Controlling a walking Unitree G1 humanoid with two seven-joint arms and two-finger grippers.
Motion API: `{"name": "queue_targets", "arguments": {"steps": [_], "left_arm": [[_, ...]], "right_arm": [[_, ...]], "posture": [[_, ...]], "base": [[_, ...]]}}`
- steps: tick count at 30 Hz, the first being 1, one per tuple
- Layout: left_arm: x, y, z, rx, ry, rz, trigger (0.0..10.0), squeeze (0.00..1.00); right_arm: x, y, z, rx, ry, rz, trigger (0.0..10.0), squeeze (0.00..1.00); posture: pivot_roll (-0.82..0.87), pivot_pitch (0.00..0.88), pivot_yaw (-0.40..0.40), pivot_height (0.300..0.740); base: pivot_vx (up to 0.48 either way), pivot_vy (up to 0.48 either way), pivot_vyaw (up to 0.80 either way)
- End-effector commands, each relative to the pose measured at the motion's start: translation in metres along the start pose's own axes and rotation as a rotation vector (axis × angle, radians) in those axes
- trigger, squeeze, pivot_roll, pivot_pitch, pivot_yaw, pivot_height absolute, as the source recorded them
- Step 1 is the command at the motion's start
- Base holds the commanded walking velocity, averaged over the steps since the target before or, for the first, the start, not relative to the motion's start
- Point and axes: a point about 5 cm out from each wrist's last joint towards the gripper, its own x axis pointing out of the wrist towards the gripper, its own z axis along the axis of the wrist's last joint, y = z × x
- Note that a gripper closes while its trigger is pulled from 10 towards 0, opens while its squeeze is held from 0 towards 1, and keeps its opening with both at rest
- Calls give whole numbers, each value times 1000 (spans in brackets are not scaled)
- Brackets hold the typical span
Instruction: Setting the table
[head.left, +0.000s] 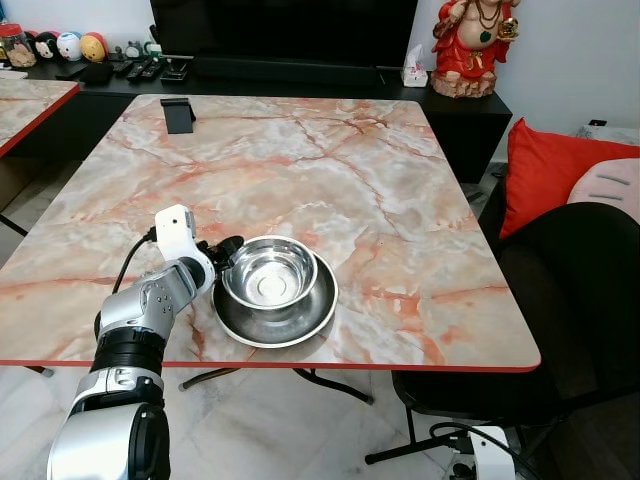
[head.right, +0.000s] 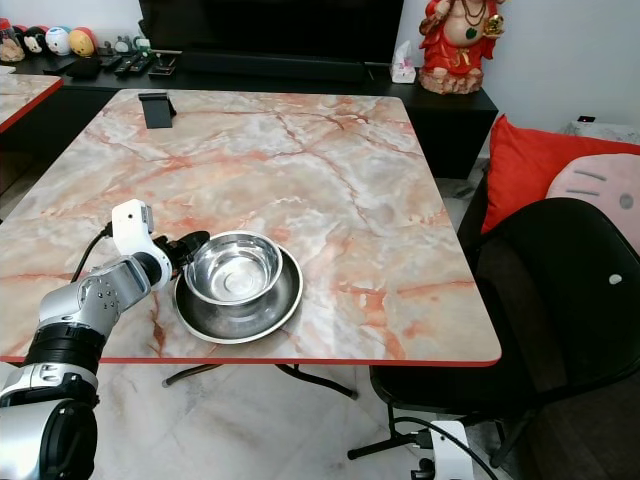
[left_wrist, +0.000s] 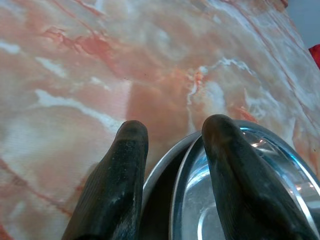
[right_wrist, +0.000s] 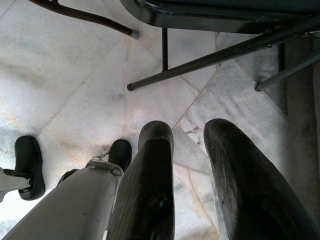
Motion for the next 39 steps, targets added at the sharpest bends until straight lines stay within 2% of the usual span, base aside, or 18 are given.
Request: {"name": "queue_targets", "arguments": {"steps": [1,12,26,39], "left_arm": [[0,-7,8,16,-12,-22,10000,0],[1,-11,5,11,8,-58,10000,0],[-1,-22,1,48,44,-140,10000,0],[-1,-25,-4,73,69,-164,10000,0]], "right_arm": [[0,-2,0,8,4,-5,10000,0],[0,-2,0,8,4,-5,10000,0],[0,-2,1,7,3,-4,10000,0],[0,-2,1,4,3,-5,10000,0]], "posture": [[82,0,-53,740],[82,0,-55,740],[84,0,-55,740],[85,0,-57,740]], "base": [[0,0,0],[0,0,0],[0,0,0],[0,0,0]]}}
